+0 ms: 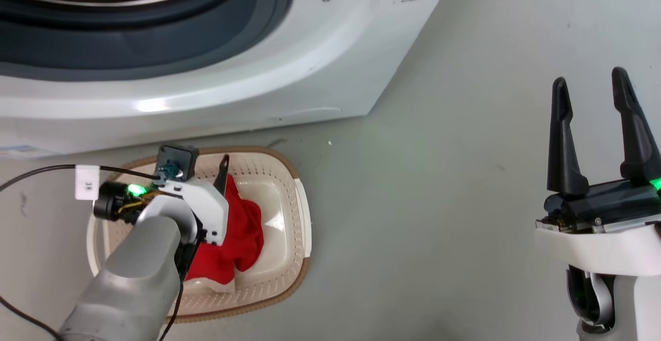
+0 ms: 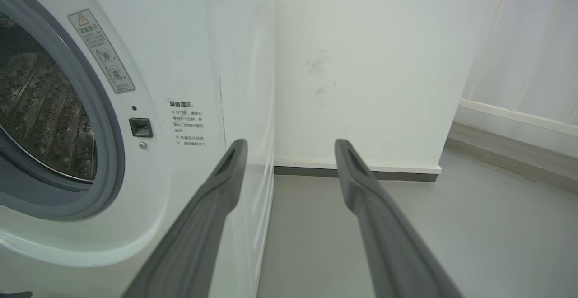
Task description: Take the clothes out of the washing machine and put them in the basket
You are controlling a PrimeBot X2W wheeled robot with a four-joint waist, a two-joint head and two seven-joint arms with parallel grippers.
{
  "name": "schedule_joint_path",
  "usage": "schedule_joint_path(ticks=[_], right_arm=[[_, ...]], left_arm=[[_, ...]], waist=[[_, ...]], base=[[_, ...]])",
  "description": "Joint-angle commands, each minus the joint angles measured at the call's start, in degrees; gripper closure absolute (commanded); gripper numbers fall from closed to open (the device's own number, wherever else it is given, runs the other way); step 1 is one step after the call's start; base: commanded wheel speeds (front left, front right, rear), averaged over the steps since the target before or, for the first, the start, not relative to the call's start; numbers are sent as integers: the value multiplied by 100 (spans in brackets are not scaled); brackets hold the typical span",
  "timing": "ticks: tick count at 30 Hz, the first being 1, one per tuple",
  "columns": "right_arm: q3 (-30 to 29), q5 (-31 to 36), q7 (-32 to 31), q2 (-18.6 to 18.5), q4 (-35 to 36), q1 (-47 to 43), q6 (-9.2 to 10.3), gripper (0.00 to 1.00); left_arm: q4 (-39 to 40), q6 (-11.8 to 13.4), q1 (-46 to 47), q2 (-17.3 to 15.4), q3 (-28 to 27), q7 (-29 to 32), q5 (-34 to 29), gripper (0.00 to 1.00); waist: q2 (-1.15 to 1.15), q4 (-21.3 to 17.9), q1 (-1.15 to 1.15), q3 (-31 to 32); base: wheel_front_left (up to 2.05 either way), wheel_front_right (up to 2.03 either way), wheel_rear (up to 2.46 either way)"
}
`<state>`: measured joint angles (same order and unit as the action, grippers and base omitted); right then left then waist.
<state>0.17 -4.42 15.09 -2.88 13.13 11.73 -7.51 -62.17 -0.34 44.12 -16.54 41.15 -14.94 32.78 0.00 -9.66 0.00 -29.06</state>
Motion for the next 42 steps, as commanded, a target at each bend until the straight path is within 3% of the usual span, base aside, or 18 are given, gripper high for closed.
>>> schedule_joint_path(ticks=[1,10,16,21,27,32,42], right_arm=[[-31,40,12,2,-9,-84,4,0],[-37,39,12,3,-28,-310,4,0],[48,-11,12,2,45,-215,4,0],[97,-113,12,3,131,-24,4,0],[156,-283,12,4,239,239,4,0],[222,-472,12,4,368,451,4,0],[235,-805,12,6,580,624,4,0]], left_arm=[[321,88,-198,-110,-133,-23,-93,0],[2561,569,-924,-453,-1374,-27,-610,0],[3190,666,-839,-420,-2144,-27,-913,0],[2944,542,-159,-399,-2615,-28,-1116,0],[2441,438,769,-530,-2749,-28,-1334,0],[1718,268,1946,-679,-2585,53,-1585,0],[445,-126,4169,-954,-2208,936,-1949,0]], waist=[[0,68,0,283],[0,85,0,682],[0,-60,0,542],[0,-289,0,94],[0,-532,0,-407],[0,-732,0,-852],[0,-1081,0,-1570]], base=[[0,0,0],[0,0,0],[0,0,0],[0,0,0],[0,0,0],[0,0,0],[0,0,0]])
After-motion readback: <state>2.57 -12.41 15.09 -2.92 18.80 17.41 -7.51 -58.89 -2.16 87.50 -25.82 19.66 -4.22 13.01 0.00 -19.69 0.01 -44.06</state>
